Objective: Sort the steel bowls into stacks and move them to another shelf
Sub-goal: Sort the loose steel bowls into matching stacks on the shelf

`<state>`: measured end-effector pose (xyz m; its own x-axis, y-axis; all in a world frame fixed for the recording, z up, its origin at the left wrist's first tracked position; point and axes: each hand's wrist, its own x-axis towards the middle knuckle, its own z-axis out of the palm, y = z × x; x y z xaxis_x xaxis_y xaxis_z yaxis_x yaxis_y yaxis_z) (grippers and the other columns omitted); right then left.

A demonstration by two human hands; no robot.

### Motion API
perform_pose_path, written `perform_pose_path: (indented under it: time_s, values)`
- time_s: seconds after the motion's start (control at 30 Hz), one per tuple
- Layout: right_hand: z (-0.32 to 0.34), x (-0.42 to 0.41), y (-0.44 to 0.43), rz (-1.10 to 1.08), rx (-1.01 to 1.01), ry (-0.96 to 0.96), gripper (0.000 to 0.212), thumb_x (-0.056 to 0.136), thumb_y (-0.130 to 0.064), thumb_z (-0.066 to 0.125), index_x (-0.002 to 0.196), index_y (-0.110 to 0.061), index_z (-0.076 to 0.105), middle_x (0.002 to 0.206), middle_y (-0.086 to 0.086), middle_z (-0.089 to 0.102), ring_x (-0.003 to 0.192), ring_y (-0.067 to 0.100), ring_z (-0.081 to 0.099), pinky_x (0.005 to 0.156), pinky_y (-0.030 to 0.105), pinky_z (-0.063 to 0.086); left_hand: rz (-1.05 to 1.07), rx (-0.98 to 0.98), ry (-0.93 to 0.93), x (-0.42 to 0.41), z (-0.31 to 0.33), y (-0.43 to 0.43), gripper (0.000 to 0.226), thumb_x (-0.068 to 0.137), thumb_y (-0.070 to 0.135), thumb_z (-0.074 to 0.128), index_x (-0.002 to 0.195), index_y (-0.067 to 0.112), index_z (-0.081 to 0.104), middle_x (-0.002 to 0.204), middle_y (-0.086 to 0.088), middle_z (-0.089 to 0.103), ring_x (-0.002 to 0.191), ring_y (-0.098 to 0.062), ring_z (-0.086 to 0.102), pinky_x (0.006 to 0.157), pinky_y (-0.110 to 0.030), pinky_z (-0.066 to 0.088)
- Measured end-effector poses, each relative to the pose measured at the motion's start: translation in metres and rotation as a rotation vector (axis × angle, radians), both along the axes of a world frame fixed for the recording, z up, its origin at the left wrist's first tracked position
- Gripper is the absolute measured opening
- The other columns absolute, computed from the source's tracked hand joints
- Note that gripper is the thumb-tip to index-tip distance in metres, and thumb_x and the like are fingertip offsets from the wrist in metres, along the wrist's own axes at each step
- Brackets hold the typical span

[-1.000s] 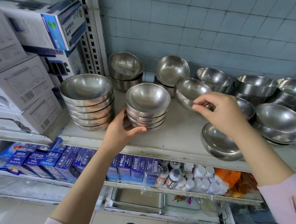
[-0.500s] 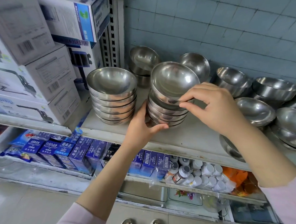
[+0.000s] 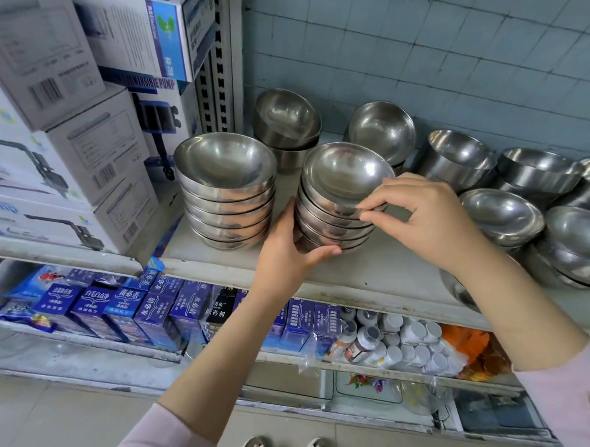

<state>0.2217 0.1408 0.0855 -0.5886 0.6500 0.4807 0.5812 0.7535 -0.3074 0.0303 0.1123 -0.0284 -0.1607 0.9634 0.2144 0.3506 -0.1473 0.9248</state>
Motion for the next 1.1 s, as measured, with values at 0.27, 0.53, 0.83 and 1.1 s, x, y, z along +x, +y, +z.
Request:
perform_pose_path:
  time_s: [0.27,0.53,0.83,1.1]
  values:
    - [-0.001,0.004,-0.001,-0.046,-0.056,0.038,0.015,0.08,-0.023,0.077,0.095,-0.02,0.078,0.087,-0.01,0.072,0.094,0.016,0.06,0.091,0.027,0.047,0.012,-0.046,0.068,0.0,-0.005,0.002,0.116,0.058,0.072,0.074,0.15,0.019,0.028,0.144,0.003,0.051,0.131,-0.013,0.049,0.106,-0.038,0.045]
    - [-0.013,0.037,-0.03,-0.276,-0.093,0.249,0.048,0.077,-0.036,0.072,0.122,-0.021,0.068,0.122,-0.012,0.065,0.123,0.007,0.052,0.109,0.016,0.034,0.07,-0.16,0.157,0.0,0.011,-0.03,0.089,0.073,0.045,0.078,0.142,0.006,0.038,0.14,-0.009,0.047,0.128,-0.023,0.048,0.106,-0.032,0.041]
    - [-0.068,0.147,-0.09,-0.881,-0.41,0.6,0.052,0.089,-0.04,0.063,0.138,-0.028,0.053,0.141,-0.006,0.054,0.122,0.01,0.052,0.104,0.033,0.041,-0.295,-0.004,0.287,0.08,0.012,-0.039,0.056,0.08,0.039,0.076,0.127,0.017,0.056,0.116,0.008,0.054,0.113,-0.014,0.054,0.094,-0.017,0.04]
    - [-0.078,0.171,-0.074,-0.693,-0.682,0.572,0.051,0.093,-0.041,0.056,0.143,-0.032,0.046,0.134,-0.025,0.048,0.102,-0.03,0.043,0.08,-0.002,0.036,-0.488,-0.215,0.234,0.155,0.003,0.001,0.12,0.056,0.073,0.074,0.149,0.026,0.017,0.14,-0.002,0.049,0.129,-0.019,0.047,0.109,-0.04,0.04]
